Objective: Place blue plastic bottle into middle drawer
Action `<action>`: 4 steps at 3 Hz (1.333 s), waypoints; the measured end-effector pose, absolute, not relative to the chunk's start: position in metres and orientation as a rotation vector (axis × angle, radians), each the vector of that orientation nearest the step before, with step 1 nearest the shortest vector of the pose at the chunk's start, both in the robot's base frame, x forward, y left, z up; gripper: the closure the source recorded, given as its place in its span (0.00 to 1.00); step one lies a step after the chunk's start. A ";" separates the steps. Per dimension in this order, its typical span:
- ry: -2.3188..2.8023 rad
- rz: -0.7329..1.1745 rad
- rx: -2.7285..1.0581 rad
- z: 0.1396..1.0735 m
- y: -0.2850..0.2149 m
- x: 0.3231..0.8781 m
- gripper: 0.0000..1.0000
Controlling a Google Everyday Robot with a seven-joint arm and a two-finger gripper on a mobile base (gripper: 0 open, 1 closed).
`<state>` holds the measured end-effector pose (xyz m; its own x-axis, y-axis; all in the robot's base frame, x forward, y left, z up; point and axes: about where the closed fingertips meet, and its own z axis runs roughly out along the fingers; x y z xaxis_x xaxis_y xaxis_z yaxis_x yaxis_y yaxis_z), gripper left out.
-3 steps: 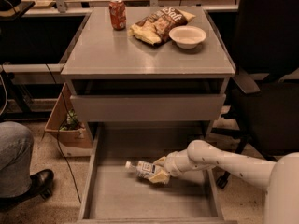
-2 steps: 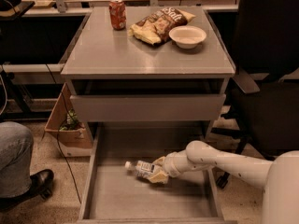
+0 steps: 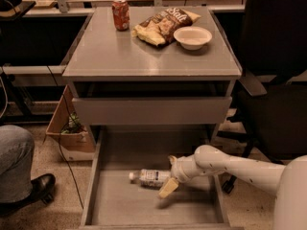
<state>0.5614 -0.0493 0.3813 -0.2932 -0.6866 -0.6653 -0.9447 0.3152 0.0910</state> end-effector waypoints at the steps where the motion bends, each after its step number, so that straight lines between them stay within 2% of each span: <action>1: 2.061 0.638 -1.435 0.403 -0.084 0.553 0.00; 3: 2.060 0.521 -1.292 0.488 -0.194 0.521 0.00; 4: 2.070 0.506 -1.263 0.493 -0.209 0.515 0.00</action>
Offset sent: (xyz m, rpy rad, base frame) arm -0.0504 -0.1814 0.1215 -0.0152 -0.1148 -0.1438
